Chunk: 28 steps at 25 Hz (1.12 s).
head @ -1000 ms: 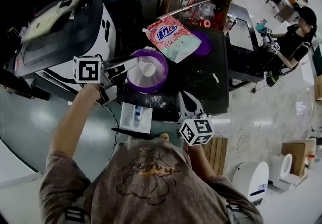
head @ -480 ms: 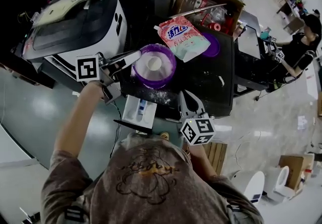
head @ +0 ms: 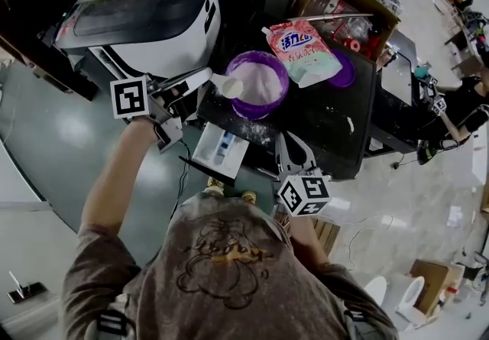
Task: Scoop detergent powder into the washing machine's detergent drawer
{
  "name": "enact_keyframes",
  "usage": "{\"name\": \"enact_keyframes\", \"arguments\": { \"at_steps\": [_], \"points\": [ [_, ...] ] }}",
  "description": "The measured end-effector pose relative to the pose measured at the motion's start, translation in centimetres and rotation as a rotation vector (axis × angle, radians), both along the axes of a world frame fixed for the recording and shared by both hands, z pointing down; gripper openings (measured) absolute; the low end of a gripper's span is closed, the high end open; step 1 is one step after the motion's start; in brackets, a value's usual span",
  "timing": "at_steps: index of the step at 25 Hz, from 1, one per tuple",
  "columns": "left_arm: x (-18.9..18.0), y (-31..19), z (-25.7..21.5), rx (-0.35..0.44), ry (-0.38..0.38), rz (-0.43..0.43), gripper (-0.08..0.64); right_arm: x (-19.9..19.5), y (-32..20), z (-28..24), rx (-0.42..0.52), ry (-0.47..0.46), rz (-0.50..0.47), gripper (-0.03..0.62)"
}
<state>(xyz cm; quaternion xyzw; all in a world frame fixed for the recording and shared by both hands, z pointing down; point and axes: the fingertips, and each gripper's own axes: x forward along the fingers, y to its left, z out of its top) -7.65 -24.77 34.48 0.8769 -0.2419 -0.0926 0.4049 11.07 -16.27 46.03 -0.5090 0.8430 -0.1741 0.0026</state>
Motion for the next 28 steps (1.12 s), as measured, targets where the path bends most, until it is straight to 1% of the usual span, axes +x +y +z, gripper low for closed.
{"name": "enact_keyframes", "arguments": {
  "at_steps": [3,9,12,17,23,28],
  "points": [
    [-1.2,1.2,0.5,-0.007,0.006,-0.049,0.023,-0.3,0.4,0.3,-0.004,0.001,-0.032,0.002],
    [-3.9,3.8,1.8,-0.01,-0.009,-0.142,0.023,-1.1,1.0,0.7,-0.007,-0.006,-0.077,0.0],
    [-5.0,4.7,2.4,-0.008,-0.01,-0.173,0.023,-1.6,1.3,0.8,-0.01,-0.005,-0.091,0.002],
    [-6.3,5.4,2.7,0.003,0.009,-0.193,0.023,-2.8,1.3,0.5,-0.004,-0.006,-0.096,0.002],
    [-7.5,5.3,3.6,0.02,0.027,-0.203,0.023,-4.7,1.8,0.6,-0.021,0.009,-0.089,0.002],
    [-7.1,5.1,5.4,0.024,0.027,-0.184,0.023,-5.3,2.3,0.4,-0.023,0.007,-0.064,0.002]
  ]
}}
